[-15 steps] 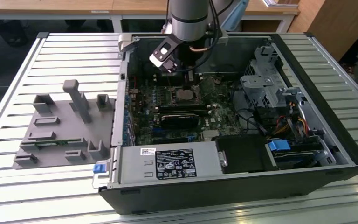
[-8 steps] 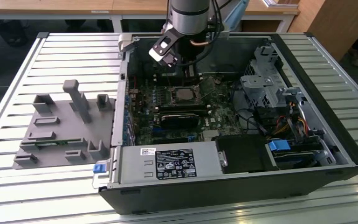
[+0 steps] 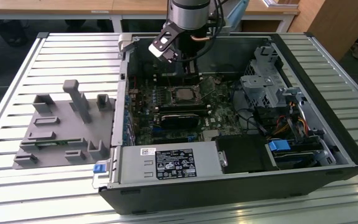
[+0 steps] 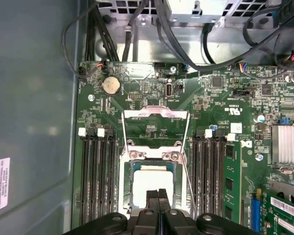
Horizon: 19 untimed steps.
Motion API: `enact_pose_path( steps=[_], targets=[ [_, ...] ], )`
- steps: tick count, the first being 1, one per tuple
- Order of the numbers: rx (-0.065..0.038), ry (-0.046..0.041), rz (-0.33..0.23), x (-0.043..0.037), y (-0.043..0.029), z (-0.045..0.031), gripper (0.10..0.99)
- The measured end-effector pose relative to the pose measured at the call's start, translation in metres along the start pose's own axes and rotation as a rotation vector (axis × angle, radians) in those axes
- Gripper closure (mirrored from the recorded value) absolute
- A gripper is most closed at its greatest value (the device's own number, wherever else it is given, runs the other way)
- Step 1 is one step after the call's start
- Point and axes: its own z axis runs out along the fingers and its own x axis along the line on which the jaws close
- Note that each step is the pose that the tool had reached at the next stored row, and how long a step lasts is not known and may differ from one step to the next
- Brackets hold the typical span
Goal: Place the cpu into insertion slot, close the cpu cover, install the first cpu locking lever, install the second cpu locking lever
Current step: 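Close the cpu cover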
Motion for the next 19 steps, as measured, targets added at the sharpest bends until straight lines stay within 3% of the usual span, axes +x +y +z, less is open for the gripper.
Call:
enact_pose_path(
  steps=[5, 12, 19],
  targets=[
    [0.000, -0.0001, 0.000, -0.0080, 0.0002, -0.0002, 0.980],
    [0.009, 0.0017, 0.000, -0.0087, 0.0184, 0.0009, 0.980],
    [0.013, 0.0023, 0.001, -0.0086, 0.0269, -0.0059, 0.980]
  ],
)
